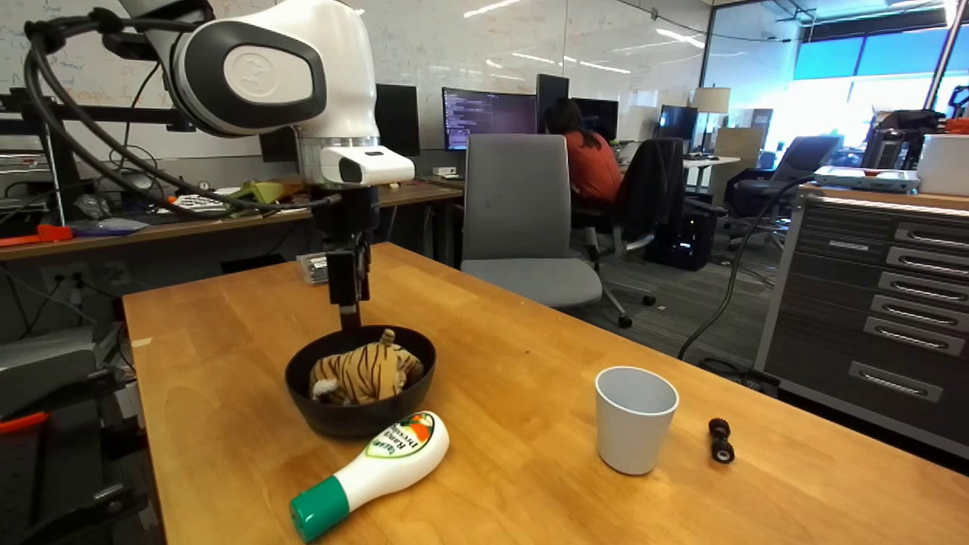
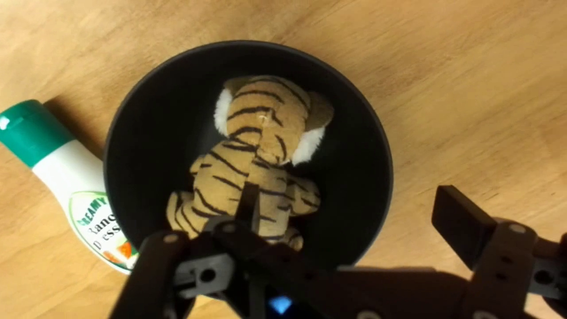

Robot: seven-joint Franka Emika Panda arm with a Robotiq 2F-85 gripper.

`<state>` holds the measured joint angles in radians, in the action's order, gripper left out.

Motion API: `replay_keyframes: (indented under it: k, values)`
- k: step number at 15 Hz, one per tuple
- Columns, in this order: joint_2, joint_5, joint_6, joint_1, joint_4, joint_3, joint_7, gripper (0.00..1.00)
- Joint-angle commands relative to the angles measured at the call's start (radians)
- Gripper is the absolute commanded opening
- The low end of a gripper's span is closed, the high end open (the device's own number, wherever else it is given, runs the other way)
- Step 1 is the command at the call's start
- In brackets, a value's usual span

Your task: Put the toy tiger in the black bowl

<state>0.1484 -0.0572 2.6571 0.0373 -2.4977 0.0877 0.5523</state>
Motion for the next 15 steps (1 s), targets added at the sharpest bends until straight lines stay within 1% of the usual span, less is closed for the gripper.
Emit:
replay_keyframes:
  k: [1,4,8,10,11,13,14,15]
  values:
    - [-0.098,0.021,0.008,0.004,-0.059,-0.029,-0.075,1.00]
    - [-0.139,0.048,-0.009,0.008,-0.077,-0.069,-0.143,1.00]
    - [-0.186,0.141,-0.069,0.020,-0.090,-0.127,-0.282,1.00]
    - [-0.202,0.167,-0.097,0.027,-0.092,-0.143,-0.323,1.00]
    - [-0.208,0.176,-0.124,0.030,-0.091,-0.149,-0.338,1.00]
    - [-0.216,0.193,-0.221,0.035,-0.078,-0.154,-0.363,1.00]
    - [-0.173,0.152,-0.149,0.027,-0.072,-0.150,-0.311,1.00]
    - [-0.180,0.159,-0.178,0.030,-0.072,-0.152,-0.322,1.00]
